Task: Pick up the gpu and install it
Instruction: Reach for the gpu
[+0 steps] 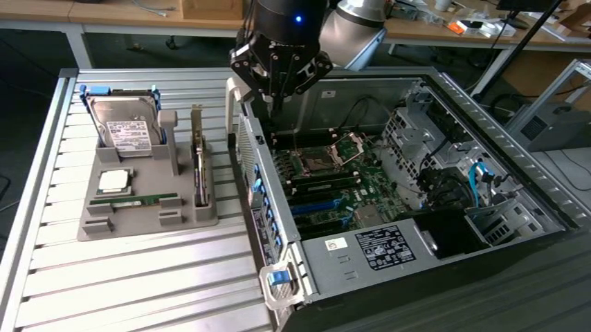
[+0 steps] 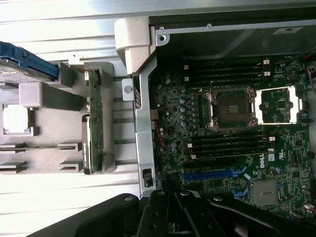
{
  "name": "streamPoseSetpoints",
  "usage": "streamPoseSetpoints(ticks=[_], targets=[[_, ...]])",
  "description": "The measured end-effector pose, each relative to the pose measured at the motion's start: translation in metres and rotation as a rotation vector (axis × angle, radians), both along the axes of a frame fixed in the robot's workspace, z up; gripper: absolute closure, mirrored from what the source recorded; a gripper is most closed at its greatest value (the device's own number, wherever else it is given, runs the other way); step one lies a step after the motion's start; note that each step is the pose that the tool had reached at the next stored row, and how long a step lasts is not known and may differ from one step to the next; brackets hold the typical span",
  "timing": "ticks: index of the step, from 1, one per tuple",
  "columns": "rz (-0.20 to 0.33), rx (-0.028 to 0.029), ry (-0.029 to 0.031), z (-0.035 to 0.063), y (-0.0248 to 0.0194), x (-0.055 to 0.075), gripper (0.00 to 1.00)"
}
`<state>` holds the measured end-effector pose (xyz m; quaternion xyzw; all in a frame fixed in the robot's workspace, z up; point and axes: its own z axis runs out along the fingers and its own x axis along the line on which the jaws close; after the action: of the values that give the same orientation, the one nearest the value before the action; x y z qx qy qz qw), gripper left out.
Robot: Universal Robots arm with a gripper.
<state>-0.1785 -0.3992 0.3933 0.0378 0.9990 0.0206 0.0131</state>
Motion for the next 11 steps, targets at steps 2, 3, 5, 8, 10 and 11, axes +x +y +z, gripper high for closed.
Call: streamPoseSetpoints(ticks=[2,3,5,8,10,11], targets=[[0.000,0.0000,0.0001,0.0000,0.0000,-0.0006,0.89],[0.000,0.0000,0.0000,0.0000,0.0000,-0.0008,0.89],[0.000,0.0000,0.0000,0.0000,0.0000,-0.0015,0.89],[0.000,0.0000,0.0000,0.0000,0.0000,-0.0022,0.89],[0.000,0.0000,0.0001,0.0000,0.0000,-0.0028,0.89],[0.000,-0.0001,0.0000,0.0000,0.0000,-0.0030,0.89]])
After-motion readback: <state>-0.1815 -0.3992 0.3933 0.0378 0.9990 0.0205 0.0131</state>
